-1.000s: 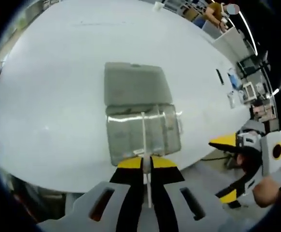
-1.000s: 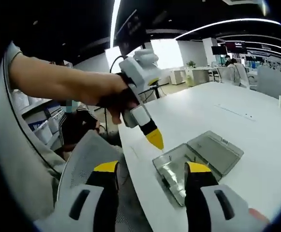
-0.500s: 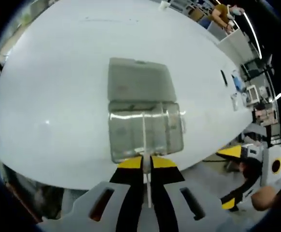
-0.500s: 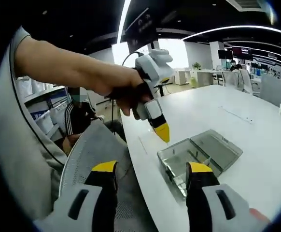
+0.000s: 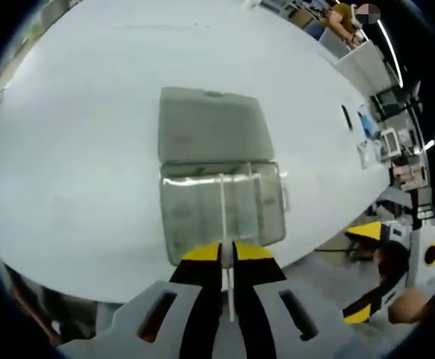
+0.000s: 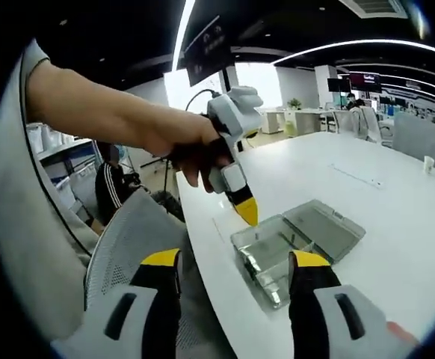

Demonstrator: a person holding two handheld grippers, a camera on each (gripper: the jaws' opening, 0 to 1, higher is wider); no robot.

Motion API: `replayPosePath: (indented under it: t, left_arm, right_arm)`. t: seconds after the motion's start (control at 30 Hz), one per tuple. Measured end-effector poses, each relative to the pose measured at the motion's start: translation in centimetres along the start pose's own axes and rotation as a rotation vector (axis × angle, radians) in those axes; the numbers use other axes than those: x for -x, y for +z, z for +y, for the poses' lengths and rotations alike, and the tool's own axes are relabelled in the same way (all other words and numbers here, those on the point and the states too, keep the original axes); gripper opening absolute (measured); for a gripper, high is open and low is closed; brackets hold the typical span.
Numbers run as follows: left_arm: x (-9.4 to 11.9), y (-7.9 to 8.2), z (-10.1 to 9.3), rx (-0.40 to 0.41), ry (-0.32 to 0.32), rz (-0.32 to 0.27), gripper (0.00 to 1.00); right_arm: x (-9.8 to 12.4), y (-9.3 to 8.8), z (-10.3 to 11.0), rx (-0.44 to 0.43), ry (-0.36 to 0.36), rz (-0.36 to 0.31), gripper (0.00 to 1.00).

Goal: Insert the divider into the dual guide fixture by aligning both edges with the guide slots and pushing it downward to the bottom, including one-sided entry, uneven engagement, binding, and posture correction.

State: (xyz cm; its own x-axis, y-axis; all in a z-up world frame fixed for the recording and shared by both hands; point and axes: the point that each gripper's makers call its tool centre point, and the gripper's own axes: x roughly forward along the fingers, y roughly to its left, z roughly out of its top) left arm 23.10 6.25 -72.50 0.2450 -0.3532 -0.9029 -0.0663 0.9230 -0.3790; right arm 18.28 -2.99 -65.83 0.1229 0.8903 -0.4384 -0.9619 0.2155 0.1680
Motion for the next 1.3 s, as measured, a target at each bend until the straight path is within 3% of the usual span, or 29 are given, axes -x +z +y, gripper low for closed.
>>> replayPosePath:
  t: [0.5,1.3]
  left_arm:
    - [-1.3,1.0,0.9,0.024,-0.005,0.001,0.01]
    - [-3.0,1.5,1.4,0.052,-0.014,0.034,0.01]
  right_arm:
    - [-1.4,-0.5,0.4,0.032,0.025,0.029,0.55]
    - [-1.6,-0.8,-0.2,0.002,0.026,0.035,0.55]
